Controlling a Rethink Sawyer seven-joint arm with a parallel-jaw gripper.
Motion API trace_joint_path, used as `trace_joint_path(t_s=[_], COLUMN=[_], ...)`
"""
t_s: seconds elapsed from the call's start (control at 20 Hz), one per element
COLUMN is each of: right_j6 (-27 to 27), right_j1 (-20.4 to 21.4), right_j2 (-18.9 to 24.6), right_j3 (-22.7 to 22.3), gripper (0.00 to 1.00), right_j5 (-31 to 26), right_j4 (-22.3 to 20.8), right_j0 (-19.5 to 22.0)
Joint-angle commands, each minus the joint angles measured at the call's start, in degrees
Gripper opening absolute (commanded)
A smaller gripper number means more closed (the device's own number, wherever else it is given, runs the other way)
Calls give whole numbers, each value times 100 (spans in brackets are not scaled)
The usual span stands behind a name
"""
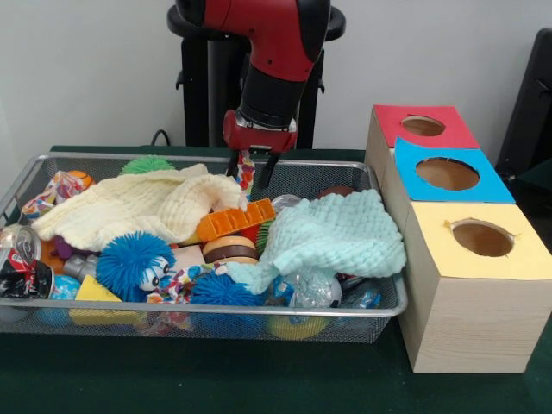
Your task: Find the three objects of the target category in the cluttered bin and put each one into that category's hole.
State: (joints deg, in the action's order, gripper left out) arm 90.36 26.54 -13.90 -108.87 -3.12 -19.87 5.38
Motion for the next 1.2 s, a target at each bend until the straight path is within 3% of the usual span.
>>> trace_joint_path(t_s=[0.05, 0.25, 0.3, 0.5, 0.75, 1.2], right_j6=[1367, 1375, 1301, 1357, 1291, 981], right_j1=[-612, -699, -728, -498, 104, 1331], right_j2=[-52, -215, -272, -384, -384, -185], right_j3=[269, 137, 122, -121, -593, -1108], gripper=[100, 100, 0, 0, 0, 0], right_j5=[692, 915, 1041, 1031, 728, -381], right_j4=[424, 514, 529, 574, 534, 574], right_j0=[-88, -172, -212, -301, -265, -150])
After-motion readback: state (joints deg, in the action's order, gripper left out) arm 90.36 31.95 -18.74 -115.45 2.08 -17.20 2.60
